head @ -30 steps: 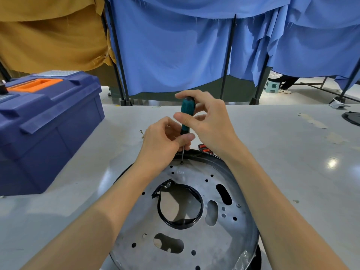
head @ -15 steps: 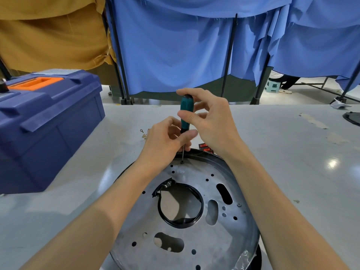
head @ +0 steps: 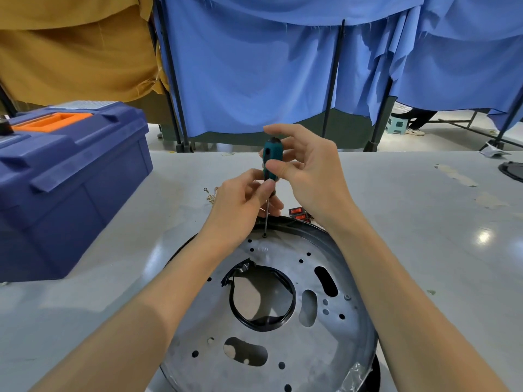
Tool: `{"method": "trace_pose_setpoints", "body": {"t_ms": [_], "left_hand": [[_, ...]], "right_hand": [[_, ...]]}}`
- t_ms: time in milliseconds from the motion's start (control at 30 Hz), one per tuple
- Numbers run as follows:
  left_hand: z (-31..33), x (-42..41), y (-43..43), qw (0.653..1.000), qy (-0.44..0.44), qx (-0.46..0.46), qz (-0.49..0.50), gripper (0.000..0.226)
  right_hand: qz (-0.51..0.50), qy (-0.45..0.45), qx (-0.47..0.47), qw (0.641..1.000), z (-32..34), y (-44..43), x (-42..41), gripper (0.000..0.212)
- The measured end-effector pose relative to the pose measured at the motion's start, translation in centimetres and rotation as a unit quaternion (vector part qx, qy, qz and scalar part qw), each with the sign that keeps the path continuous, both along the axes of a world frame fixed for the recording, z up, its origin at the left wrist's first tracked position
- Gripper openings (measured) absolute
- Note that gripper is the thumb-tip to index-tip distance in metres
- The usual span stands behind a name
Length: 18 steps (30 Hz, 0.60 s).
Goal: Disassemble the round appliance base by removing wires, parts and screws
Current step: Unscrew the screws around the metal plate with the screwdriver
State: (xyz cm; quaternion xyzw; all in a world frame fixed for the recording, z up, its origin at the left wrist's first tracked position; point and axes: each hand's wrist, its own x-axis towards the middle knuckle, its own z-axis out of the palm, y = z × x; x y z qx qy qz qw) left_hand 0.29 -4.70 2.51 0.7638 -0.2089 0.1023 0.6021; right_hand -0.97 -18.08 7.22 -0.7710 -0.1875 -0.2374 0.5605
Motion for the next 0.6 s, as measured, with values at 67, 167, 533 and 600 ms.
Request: {"method": "trace_pose_setpoints", "body": {"t_ms": [67,167,533,600], "left_hand": [[0.03,0.02,-0.02,1.000,0.003,-0.006,0.002,0.012],[0.13,-0.06,0.08,1.000,0.006,-0.011,0.017,0.008],[0.06,0.08,0.22,0.999,0.023,-0.021,0.008,0.013],[-0.03,0.15,0.28,0.999,0.019,-0.025,0.024,0.006]], "right_hand": [[0.021,0.003,0.003,1.000,-0.02,-0.01,-0.02,0.037],[0.034,0.007,0.003,0.999,-0.16,0.24,-0.07,0.029],[0.023,0.005,0.005,1.000,-0.05,0.09,-0.16,0.037],[0.027,0.004,-0.007,1.000,-0.10,0.42,-0.26,0.029]]}}
